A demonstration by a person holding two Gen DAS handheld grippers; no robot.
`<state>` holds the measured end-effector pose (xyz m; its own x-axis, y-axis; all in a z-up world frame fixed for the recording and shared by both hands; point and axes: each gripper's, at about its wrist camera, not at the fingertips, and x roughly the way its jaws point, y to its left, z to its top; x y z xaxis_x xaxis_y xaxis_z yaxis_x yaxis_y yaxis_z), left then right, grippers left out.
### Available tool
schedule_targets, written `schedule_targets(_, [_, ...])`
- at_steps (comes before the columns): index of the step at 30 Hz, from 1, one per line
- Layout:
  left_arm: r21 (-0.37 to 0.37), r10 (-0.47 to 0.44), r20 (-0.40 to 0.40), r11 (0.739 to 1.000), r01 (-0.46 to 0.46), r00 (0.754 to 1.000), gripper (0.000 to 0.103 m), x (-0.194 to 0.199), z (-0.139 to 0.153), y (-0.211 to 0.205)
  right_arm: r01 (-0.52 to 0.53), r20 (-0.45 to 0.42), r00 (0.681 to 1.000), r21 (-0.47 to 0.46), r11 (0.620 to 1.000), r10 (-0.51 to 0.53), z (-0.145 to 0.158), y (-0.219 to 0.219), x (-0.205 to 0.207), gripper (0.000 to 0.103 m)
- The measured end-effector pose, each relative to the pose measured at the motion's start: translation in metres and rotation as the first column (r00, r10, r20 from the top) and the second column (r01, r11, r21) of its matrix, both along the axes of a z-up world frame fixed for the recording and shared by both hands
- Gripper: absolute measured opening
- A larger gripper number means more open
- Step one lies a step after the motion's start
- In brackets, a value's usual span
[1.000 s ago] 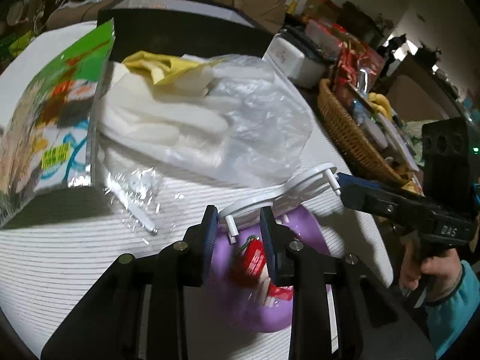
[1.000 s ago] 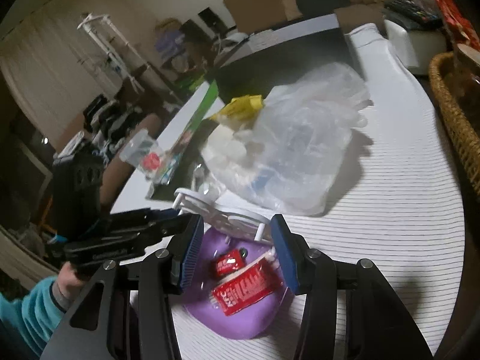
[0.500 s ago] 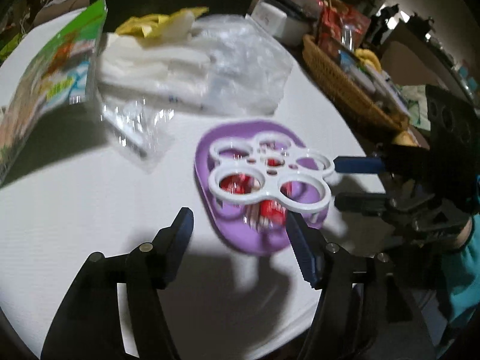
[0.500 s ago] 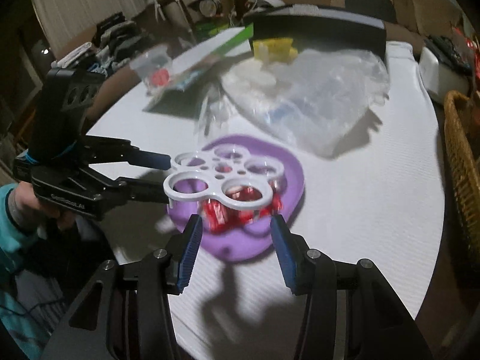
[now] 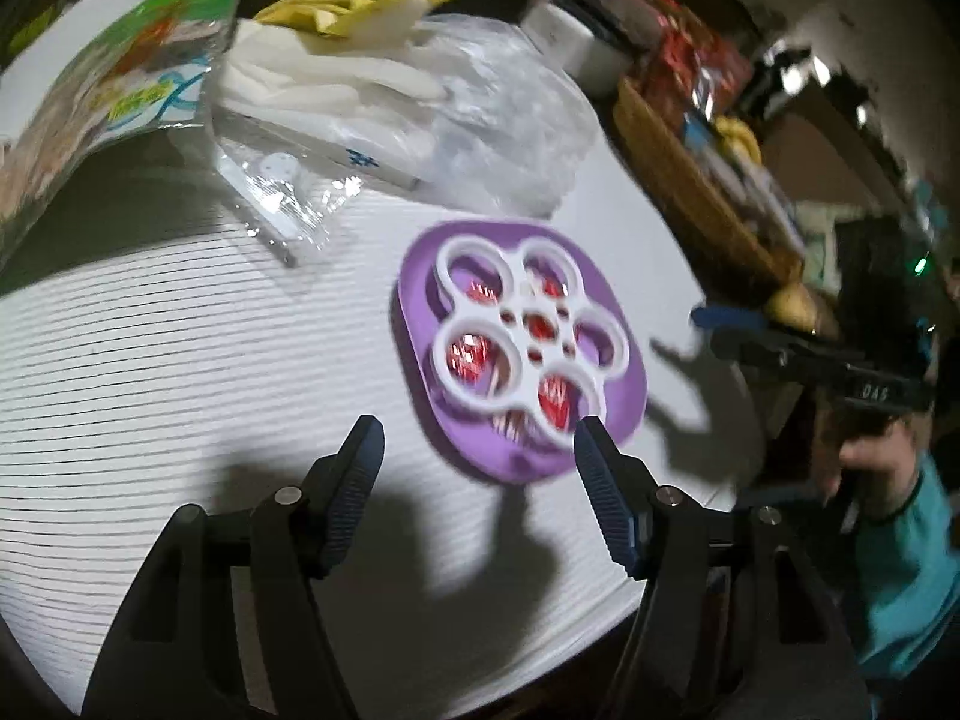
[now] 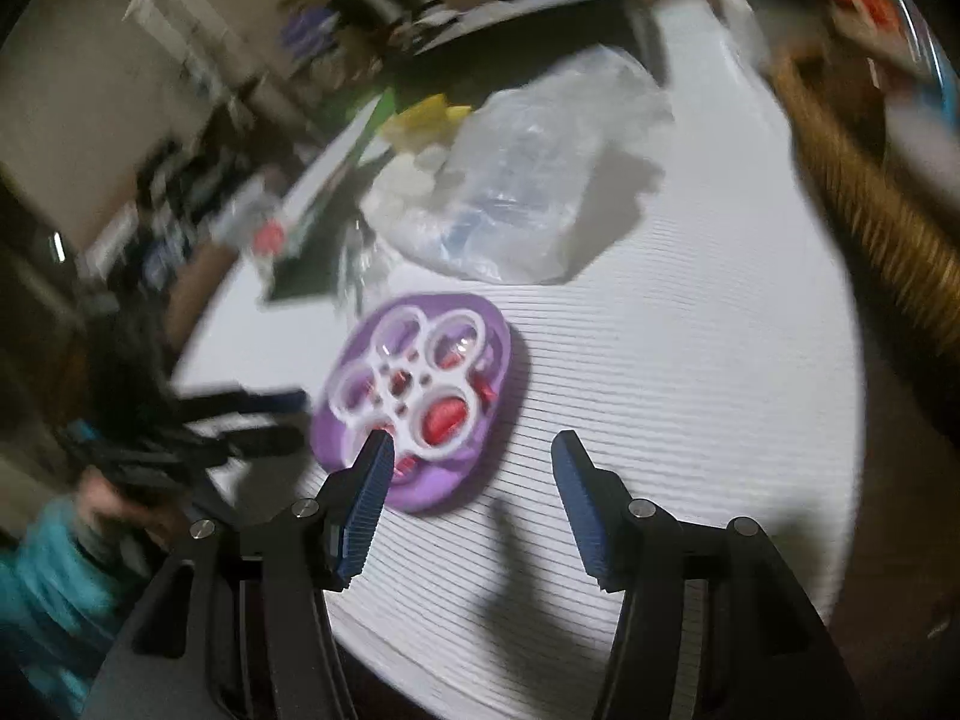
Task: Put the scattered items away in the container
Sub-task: 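Grasp the purple plate rim with both grippers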
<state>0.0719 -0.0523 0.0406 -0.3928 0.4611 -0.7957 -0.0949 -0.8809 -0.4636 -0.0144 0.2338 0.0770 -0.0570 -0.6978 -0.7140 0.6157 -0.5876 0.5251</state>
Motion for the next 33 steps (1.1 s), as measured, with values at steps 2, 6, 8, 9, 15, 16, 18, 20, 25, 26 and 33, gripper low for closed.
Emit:
schedule_targets(2, [0.016,0.032,0.015,0.999,-0.032,0.999,0.061,-0.007,-0.004,-0.004,0.052,0.102,0.994,-0.021,0.998,-0.050,-0.011,0.000,-0.010,0.057])
schedule_targets(6, [0.026,0.090,0.026,0.996,-0.091,0.996,0.061,-0.017,-0.009,-0.007,0.085,0.148,0.985,0.044,0.995,-0.091,-0.023,-0.011,-0.018,0.058])
schedule_targets(8, [0.030,0.092,0.023,0.995,-0.093,0.995,0.061,-0.019,-0.008,-0.007,0.075,0.148,0.986,0.038,0.996,-0.080,-0.021,-0.015,-0.018,0.058])
schedule_targets(9, [0.024,0.092,0.020,0.995,-0.093,0.996,0.061,-0.019,-0.008,-0.006,0.069,0.140,0.987,0.040,0.997,-0.074,-0.019,-0.017,-0.017,0.058])
schedule_targets(15, [-0.031,0.111,0.055,0.994,-0.109,0.992,0.053,-0.026,-0.018,-0.005,0.075,0.126,0.988,0.118,0.990,-0.090,-0.028,-0.027,-0.014,0.058])
schedule_targets(16, [-0.034,0.101,0.056,0.995,-0.099,0.993,0.053,-0.027,-0.017,-0.003,0.071,0.114,0.990,0.136,0.988,-0.087,-0.028,-0.031,-0.013,0.058])
schedule_targets(18, [-0.045,0.088,0.060,0.995,-0.086,0.994,0.052,-0.029,-0.018,0.002,0.066,0.079,0.994,0.168,0.984,-0.080,-0.028,-0.036,-0.011,0.058])
schedule_targets(20, [-0.077,0.083,0.054,0.994,-0.079,0.995,0.052,-0.031,-0.018,0.007,0.063,0.048,0.996,0.208,0.976,-0.075,-0.029,-0.044,-0.007,0.058])
schedule_targets(25, [-0.234,0.055,0.020,0.971,-0.049,0.998,0.037,-0.030,-0.016,0.026,0.049,-0.076,0.997,0.305,0.951,-0.026,-0.027,-0.063,0.006,0.050])
schedule_targets(26, [-0.272,0.043,0.010,0.961,-0.038,0.999,0.034,-0.029,-0.016,0.033,0.031,-0.094,0.996,0.317,0.948,-0.001,-0.027,-0.067,0.009,0.033])
schedule_targets(33, [-0.305,0.027,-0.013,0.952,-0.029,1.000,0.028,-0.026,-0.017,0.043,0.004,-0.138,0.989,0.334,0.943,0.045,-0.029,-0.077,0.016,0.023])
